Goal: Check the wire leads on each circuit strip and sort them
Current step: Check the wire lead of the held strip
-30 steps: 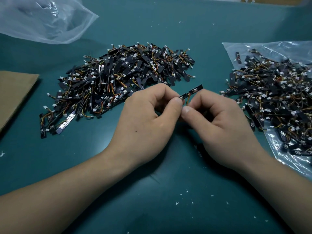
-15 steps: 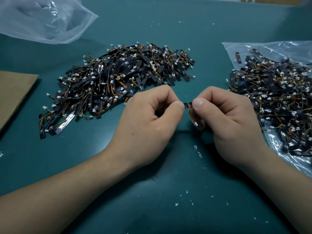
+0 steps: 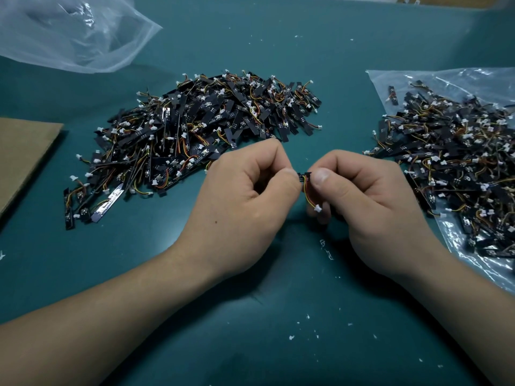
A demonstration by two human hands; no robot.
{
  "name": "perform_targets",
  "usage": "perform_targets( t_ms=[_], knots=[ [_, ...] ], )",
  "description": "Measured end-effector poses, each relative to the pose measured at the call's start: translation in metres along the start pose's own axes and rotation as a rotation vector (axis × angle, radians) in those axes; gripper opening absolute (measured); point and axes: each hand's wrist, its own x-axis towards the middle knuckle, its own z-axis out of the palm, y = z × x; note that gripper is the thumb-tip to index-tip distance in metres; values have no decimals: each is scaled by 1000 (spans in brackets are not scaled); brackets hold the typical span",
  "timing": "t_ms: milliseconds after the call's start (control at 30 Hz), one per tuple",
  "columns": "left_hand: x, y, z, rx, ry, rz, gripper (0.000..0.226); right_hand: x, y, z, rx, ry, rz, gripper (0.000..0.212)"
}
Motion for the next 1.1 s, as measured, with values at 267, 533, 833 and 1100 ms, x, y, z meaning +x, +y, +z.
perform_targets(
  t_ms=[267,533,833,1100],
  knots=[
    [2,-1,0,-13,-42,-4,24,-1,2,-3,35,19,-30,24],
    [1,-2,1,-17,-35,-2,23,-1,2,-3,17,28,-44,25],
    [-1,0,1,-5,-17,-1,22,-2,1,-1,-8,13,-72,24],
    [-1,0,1,-25,-27,-5,22,-2,0,-2,-17,16,-59,26]
  ],
)
